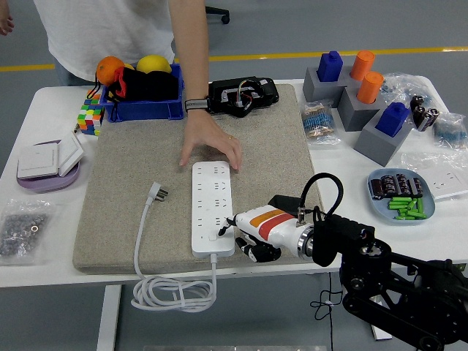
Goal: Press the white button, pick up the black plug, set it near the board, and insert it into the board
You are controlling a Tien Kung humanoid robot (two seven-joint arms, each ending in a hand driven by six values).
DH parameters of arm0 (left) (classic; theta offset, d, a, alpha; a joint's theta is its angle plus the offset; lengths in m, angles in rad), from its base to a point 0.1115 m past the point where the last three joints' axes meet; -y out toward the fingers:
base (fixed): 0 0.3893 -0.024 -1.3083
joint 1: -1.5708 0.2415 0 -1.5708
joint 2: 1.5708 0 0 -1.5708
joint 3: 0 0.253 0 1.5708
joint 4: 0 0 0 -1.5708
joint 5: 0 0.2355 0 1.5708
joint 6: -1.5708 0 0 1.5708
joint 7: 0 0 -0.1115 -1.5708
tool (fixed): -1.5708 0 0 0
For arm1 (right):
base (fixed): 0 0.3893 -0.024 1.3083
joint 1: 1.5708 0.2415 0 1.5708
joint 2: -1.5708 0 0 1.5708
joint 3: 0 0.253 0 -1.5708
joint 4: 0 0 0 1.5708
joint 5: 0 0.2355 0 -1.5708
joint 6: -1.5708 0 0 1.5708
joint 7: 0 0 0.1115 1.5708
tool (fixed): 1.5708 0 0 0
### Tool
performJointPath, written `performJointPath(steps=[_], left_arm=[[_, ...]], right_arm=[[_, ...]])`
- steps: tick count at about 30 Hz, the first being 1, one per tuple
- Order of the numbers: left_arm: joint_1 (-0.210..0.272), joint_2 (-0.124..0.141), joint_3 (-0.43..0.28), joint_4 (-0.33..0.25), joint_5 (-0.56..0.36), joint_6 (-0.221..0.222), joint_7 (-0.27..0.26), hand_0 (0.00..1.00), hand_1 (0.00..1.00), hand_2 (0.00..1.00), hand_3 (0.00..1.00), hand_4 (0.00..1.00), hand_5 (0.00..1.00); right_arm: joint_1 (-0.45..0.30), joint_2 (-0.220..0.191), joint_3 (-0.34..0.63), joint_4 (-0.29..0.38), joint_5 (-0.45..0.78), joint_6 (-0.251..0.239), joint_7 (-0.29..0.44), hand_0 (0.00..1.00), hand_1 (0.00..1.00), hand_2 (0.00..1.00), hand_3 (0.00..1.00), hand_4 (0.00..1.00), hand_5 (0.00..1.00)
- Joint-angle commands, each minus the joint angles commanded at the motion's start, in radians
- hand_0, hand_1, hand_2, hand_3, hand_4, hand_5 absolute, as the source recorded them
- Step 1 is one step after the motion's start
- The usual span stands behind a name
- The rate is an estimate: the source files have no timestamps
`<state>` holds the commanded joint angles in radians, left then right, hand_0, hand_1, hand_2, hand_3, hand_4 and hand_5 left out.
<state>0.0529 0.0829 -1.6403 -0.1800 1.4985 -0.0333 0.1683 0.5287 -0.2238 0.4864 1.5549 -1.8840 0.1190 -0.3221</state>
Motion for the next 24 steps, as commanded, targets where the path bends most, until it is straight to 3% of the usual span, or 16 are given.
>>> performJointPath(steps=[9, 24], left_arm=[[0.003, 0.000, 0.000, 0.000, 0.003, -0.001, 0.001, 0.624, 0.633, 0.640, 0.696, 0.591, 0.374], [0.002, 0.000, 0.001, 0.000, 0.003, -0.001, 0.001, 0.625, 0.633, 0.640, 0.696, 0.590, 0.374]], right_arm=[[0.009, 0.031, -0.013, -0.003, -0.001, -0.004, 0.001, 0.002, 0.002, 0.002, 0.738, 0.295, 0.002], [0.009, 0.065, -0.035, -0.071, -0.020, -0.028, 0.012, 0.002, 0.002, 0.002, 0.732, 0.288, 0.002]])
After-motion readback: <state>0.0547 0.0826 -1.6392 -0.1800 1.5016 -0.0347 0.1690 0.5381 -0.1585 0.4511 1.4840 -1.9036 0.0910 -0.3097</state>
